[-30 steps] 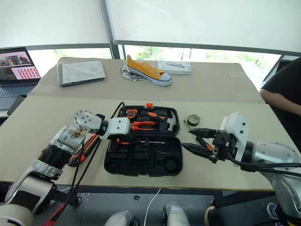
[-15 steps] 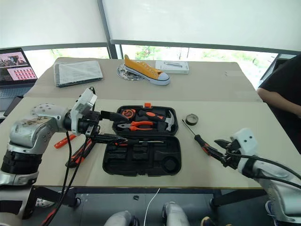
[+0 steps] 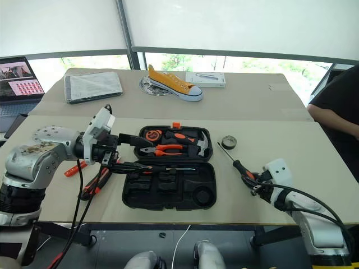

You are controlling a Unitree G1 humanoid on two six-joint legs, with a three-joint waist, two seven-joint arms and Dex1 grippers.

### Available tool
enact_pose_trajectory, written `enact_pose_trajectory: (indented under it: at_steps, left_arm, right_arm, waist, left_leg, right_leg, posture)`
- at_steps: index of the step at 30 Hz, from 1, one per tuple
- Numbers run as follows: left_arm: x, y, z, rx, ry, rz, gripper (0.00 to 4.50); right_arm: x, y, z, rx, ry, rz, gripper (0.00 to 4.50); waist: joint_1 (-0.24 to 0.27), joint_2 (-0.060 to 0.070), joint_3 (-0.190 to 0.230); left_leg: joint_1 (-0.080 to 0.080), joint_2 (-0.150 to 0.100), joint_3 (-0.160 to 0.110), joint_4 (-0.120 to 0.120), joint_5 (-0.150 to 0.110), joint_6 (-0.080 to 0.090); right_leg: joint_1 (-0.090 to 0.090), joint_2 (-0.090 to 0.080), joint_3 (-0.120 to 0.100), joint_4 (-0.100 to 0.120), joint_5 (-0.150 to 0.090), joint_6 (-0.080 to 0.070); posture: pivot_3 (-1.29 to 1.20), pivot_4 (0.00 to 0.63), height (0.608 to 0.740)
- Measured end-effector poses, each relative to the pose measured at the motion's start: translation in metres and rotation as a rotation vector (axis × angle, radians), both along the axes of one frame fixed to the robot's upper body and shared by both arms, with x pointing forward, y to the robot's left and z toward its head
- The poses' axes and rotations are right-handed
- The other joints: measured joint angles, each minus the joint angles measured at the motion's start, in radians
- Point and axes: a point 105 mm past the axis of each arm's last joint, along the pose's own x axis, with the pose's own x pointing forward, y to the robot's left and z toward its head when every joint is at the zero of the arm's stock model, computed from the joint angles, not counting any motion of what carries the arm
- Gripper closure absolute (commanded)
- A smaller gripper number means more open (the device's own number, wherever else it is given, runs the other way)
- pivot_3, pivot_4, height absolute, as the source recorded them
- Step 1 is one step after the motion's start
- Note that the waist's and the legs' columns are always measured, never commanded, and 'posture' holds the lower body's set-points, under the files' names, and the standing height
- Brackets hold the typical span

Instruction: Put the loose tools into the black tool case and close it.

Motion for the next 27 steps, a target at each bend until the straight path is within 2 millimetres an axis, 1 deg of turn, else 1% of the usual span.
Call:
enact_pose_trajectory:
  at_steps: [3, 5, 7, 8, 9, 13, 15, 17, 19, 20, 21, 27]
  left_arm:
    - [-0.003, 0.01, -0.006, 0.047, 0.0, 0.011, 0.0]
    - [-0.006, 0.019, -0.011, 0.083, 0.015, 0.016, 0.0]
    - [-0.011, 0.031, -0.017, 0.135, 0.027, 0.018, 0.0]
    - [-0.014, 0.036, -0.019, 0.157, 0.036, 0.018, 0.0]
    - [-0.018, 0.042, -0.021, 0.178, 0.043, 0.017, 0.0]
    - [-0.025, 0.048, -0.023, 0.203, 0.041, 0.018, 0.0]
    - [-0.029, 0.048, -0.025, 0.212, 0.037, 0.02, 0.0]
    - [-0.032, 0.049, -0.028, 0.216, 0.039, 0.027, 0.0]
    - [-0.034, 0.049, -0.03, 0.216, 0.036, 0.039, 0.0]
    - [-0.034, 0.048, -0.028, 0.21, 0.026, 0.043, 0.0]
    - [-0.035, 0.048, -0.026, 0.206, 0.019, 0.045, 0.0]
    - [-0.036, 0.047, -0.023, 0.195, -0.002, 0.077, 0.0]
  right_arm:
    - [-0.004, 0.002, 0.035, 0.005, -0.086, 0.072, 3.47]
    - [-0.007, 0.014, 0.06, 0.003, -0.145, 0.175, 3.47]
    - [-0.01, 0.036, 0.081, -0.016, -0.186, 0.329, 3.47]
    - [-0.012, 0.047, 0.086, -0.034, -0.192, 0.403, 3.47]
    - [-0.014, 0.062, 0.088, -0.05, -0.191, 0.5, 3.47]
    - [-0.014, 0.109, 0.08, -0.14, -0.177, 0.784, 3.47]
    - [-0.008, 0.124, 0.071, -0.204, -0.179, 0.87, 3.47]
    - [-0.001, 0.13, 0.061, -0.274, -0.173, 0.914, 3.47]
    - [0.01, 0.132, 0.05, -0.358, -0.165, 0.942, 3.47]
    - [0.015, 0.133, 0.044, -0.384, -0.16, 0.949, 3.47]
    - [0.017, 0.133, 0.041, -0.394, -0.156, 0.952, 3.47]
    - [0.024, 0.132, 0.03, -0.443, -0.15, 0.989, 3.47]
  waist:
    - [-0.005, 0.002, 0.001]
    - [-0.012, 0.002, 0.001]
    - [-0.017, 0.002, 0.001]
    - [-0.019, 0.002, 0.001]
    - [-0.018, 0.002, 0.001]
    - [-0.014, 0.002, 0.001]
    - [-0.012, 0.002, 0.001]
    - [-0.006, 0.002, 0.001]
    - [-0.004, 0.002, 0.001]
    - [-0.003, 0.001, 0.001]
    - [-0.002, 0.001, 0.001]
    - [-0.003, 0.002, 0.001]
  left_leg:
    - [0.0, 0.0, 0.001, 0.0, 0.0, 0.0]
    - [0.0, 0.001, 0.001, -0.002, 0.0, -0.001]
    - [0.0, 0.001, 0.001, -0.005, 0.001, -0.002]
    - [0.001, 0.001, 0.001, -0.006, 0.001, -0.002]
    - [0.002, 0.001, 0.0, -0.007, 0.002, -0.003]
    - [0.003, 0.0, 0.001, -0.007, 0.002, -0.003]
    - [0.002, 0.0, 0.001, -0.007, 0.002, -0.003]
    - [0.0, 0.0, 0.002, -0.006, 0.002, -0.003]
    - [-0.001, -0.001, 0.003, -0.006, 0.002, -0.002]
    - [-0.002, -0.001, 0.004, -0.006, 0.001, -0.002]
    - [-0.002, -0.001, 0.004, -0.006, 0.002, -0.002]
    - [-0.002, 0.0, 0.005, -0.006, 0.002, -0.003]
  right_leg:
    - [0.0, 0.0, 0.001, 0.0, 0.0, 0.0]
    - [0.0, 0.001, 0.001, 0.0, 0.0, 0.0]
    - [0.0, 0.001, 0.001, 0.0, -0.001, -0.001]
    - [0.0, 0.001, 0.002, 0.0, -0.001, -0.001]
    - [0.0, 0.001, 0.0, -0.001, -0.001, -0.002]
    - [-0.004, 0.001, -0.001, 0.0, -0.002, -0.003]
    - [-0.004, 0.001, -0.001, 0.0, -0.002, -0.003]
    - [-0.006, 0.001, -0.002, -0.001, -0.002, -0.003]
    - [-0.007, 0.0, -0.003, -0.001, -0.001, -0.003]
    - [-0.008, 0.0, -0.004, -0.001, 0.0, -0.006]
    - [-0.009, 0.0, -0.004, -0.001, 0.001, -0.009]
    - [-0.01, 0.001, -0.005, 0.001, 0.0, -0.011]
  posture:
    - [0.0, 0.15, 0.733]
    - [0.0, 0.15, 0.733]
    - [0.0, 0.15, 0.733]
    - [0.0, 0.15, 0.733]
    - [0.0, 0.15, 0.733]
    - [0.0, 0.15, 0.733]
    - [0.0, 0.15, 0.733]
    - [0.0, 0.15, 0.733]
    - [0.0, 0.15, 0.733]
    - [0.0, 0.15, 0.733]
    - [0.0, 0.15, 0.733]
    - [0.0, 0.15, 0.733]
